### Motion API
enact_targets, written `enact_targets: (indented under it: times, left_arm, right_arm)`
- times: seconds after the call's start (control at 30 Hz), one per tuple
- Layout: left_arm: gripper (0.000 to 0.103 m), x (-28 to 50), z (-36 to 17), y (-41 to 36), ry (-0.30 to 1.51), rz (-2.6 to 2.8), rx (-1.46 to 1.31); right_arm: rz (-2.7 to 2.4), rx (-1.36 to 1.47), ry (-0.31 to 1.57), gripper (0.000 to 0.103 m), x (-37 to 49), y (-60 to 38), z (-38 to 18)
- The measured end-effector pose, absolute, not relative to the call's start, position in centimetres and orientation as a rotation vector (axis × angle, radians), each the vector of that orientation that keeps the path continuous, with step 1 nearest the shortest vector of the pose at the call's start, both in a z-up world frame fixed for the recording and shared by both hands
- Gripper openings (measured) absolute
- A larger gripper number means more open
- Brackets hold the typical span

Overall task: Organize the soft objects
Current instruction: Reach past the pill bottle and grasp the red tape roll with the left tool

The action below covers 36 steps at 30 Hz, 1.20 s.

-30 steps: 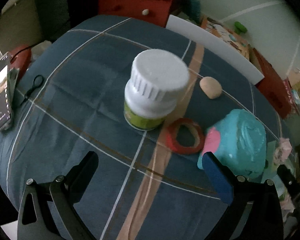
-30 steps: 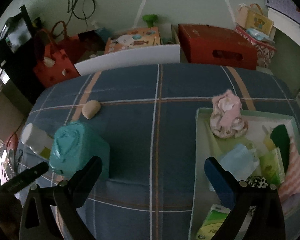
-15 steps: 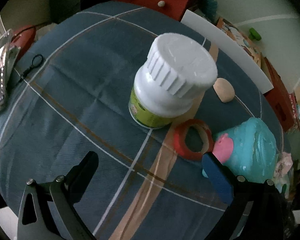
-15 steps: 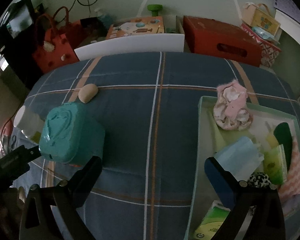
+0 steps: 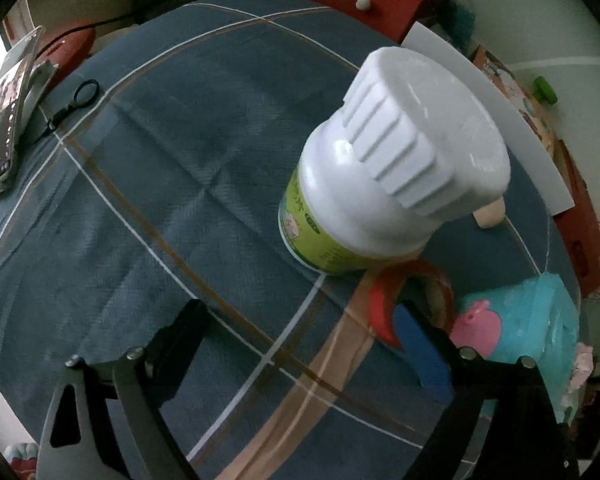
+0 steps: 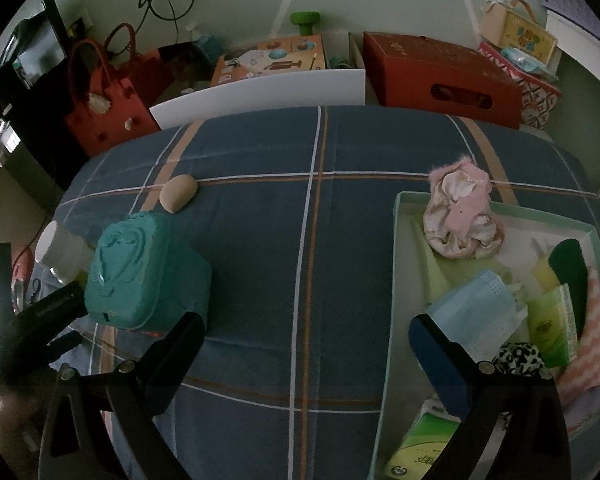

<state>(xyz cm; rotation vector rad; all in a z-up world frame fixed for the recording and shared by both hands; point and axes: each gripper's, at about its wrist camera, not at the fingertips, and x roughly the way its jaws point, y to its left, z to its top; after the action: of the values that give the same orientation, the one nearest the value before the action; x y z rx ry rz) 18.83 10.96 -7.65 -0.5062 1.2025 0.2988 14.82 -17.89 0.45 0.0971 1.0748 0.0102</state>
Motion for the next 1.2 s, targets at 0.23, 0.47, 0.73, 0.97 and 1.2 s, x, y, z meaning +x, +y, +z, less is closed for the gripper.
enact_targets:
  times: [0.23, 0.47, 0.73, 0.97, 1.2]
  left_arm:
    - [0.086, 19.3, -7.7, 10.2, 1.196, 0.305, -0.505]
    - [0.086, 20.0, -8.1, 9.1, 1.194, 0.317, -0.493]
    - [0.078, 20.4, -8.2, 8.1, 1.183, 0.329, -0.453]
    - [0.03, 20.8, -7.9, 6.8, 1.17, 0.241, -0.458]
    - [0.009, 21.4, -7.8, 5.7, 1.171, 0.145, -0.511]
  right_arm:
    - [0.01, 0.109, 1.076, 0.103, 14.8, -18.0, 0.4]
    - [0.019, 0.097, 1.084, 0.103, 15.0, -17.7, 0.3]
    - [0.026, 0.092, 1.088, 0.103, 15.0, -17.5, 0.1]
    - [0.027, 0.088, 1.09, 0.103, 15.0, -17.4, 0.0]
    - [0.026, 0.088, 1.095, 0.103, 15.1, -17.4, -0.1]
